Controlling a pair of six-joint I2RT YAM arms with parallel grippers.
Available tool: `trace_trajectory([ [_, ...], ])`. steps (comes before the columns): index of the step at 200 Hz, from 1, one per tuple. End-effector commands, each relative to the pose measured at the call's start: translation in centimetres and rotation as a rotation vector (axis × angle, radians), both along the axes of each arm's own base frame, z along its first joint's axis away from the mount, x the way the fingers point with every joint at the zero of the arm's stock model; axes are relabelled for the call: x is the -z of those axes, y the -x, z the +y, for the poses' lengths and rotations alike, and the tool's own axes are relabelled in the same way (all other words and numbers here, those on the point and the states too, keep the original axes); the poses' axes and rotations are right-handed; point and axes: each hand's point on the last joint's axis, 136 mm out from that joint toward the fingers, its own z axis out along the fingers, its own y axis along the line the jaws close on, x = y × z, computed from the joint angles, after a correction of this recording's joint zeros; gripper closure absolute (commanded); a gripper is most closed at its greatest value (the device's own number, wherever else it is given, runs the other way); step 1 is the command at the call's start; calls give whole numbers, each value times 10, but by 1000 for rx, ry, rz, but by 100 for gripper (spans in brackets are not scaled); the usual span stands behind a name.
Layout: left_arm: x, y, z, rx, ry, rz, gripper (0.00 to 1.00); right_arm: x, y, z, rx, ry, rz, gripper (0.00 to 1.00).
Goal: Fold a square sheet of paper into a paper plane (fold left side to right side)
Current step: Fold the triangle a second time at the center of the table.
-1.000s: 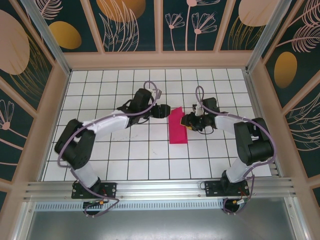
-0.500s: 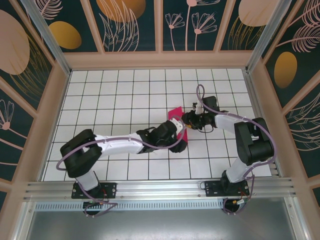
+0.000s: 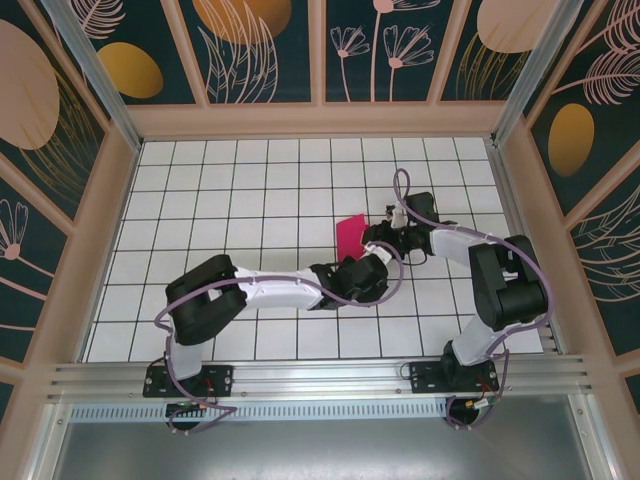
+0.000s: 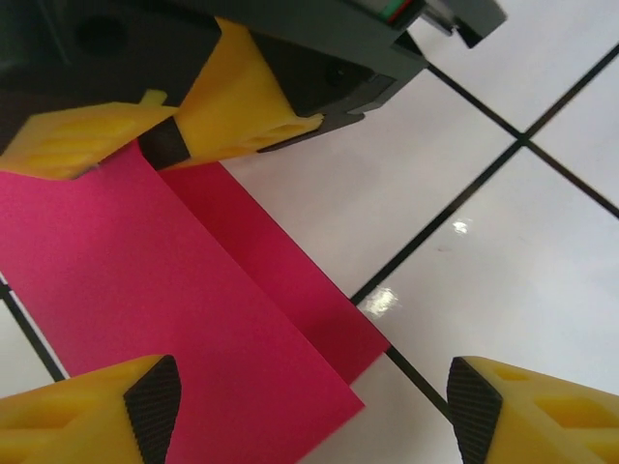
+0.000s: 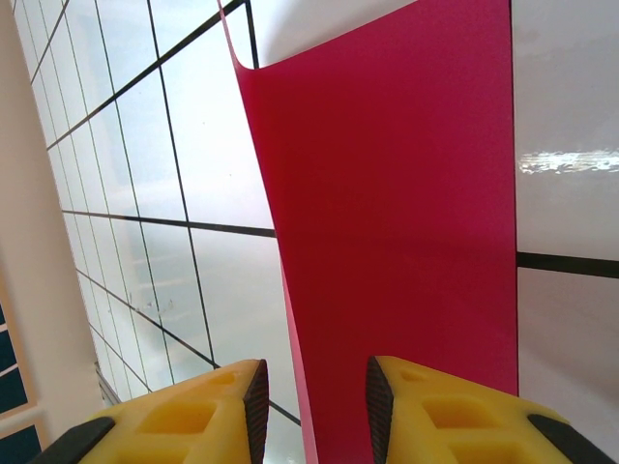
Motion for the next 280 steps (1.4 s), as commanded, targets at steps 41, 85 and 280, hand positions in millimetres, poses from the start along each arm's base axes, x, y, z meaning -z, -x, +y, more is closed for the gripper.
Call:
trace_trajectory([
  [41,6,-7,7,-30,-140,-121,31,-6,-6,-2,15,-6,0,64],
  [85,4,-2,5,-9,-145,-132,47,-4,-6,-4,15,7,3,64],
  [280,0,-2,2,-23,115,169,94,-22,23,-54,115,12,-86,76],
])
